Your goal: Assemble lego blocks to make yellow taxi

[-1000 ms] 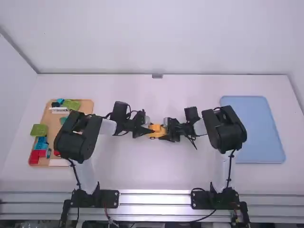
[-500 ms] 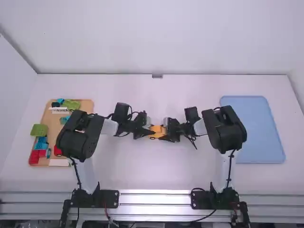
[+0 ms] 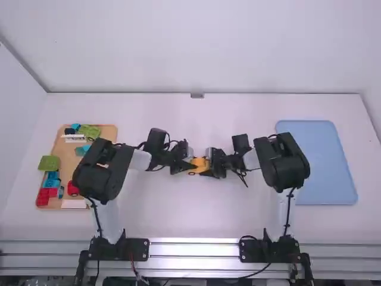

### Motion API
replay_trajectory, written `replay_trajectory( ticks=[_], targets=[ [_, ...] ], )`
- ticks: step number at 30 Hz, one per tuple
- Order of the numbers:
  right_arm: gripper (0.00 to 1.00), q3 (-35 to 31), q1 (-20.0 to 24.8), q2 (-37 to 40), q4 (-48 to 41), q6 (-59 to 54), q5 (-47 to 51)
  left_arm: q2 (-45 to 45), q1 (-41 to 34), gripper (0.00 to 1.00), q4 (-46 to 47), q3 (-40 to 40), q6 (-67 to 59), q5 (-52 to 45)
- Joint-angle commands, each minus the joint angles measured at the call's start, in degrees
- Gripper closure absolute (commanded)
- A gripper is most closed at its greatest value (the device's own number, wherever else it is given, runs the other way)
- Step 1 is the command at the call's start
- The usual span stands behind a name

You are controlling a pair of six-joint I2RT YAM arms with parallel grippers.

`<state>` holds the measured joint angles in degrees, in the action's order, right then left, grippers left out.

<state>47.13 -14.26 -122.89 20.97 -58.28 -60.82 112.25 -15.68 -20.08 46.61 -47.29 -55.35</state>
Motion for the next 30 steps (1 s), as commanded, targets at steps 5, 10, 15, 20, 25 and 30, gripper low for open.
replay_trajectory(
  ticks=[5,10,15,20,25,30],
  targets=[
    [0.53,-0.22,-0.81,-0.87,-0.61,0.83,0.81,1.14,-2.34,0.98,4.26,-0.37,-2.38,5.49],
    [0.53,-0.24,-0.81,-0.87,-0.44,0.85,0.85,1.14,-2.34,0.98,8.31,0.04,-3.61,8.74],
    [0.52,-0.24,-0.81,-0.87,-0.5,0.85,0.85,1.14,-2.47,0.98,16.28,2.47,-10.08,9.66],
    [0.51,-0.24,-0.81,-0.87,-0.63,0.85,0.81,1.25,-4.68,0.98,20.13,4.26,-11.47,14.67],
    [0.52,-0.24,-0.81,-0.87,-0.59,1.44,0.85,1.25,-6.67,0.98,20.7,4.2,-11.08,18.95],
    [0.52,-0.22,-0.81,-0.87,-0.59,1.29,0.83,1.25,-7.96,0.98,20.72,3.98,-10.6,20.33]
  ],
)
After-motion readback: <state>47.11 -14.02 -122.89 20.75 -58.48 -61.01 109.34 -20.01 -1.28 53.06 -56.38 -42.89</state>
